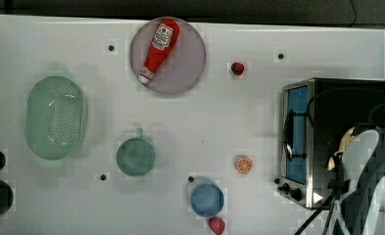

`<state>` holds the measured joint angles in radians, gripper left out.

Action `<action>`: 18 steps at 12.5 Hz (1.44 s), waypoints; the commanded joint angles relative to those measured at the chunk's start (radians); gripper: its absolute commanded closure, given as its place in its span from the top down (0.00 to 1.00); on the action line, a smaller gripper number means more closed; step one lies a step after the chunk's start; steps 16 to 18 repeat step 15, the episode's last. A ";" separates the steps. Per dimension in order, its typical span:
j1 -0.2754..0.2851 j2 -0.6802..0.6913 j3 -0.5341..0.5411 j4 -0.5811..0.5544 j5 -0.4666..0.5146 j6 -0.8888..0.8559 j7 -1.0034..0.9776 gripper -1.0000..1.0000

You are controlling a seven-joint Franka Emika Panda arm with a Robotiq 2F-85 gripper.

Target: Pick banana from table and place on oven.

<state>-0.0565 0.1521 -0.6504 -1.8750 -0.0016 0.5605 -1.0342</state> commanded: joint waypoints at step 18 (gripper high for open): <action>0.088 -0.403 0.518 0.057 -0.049 -0.578 1.165 1.00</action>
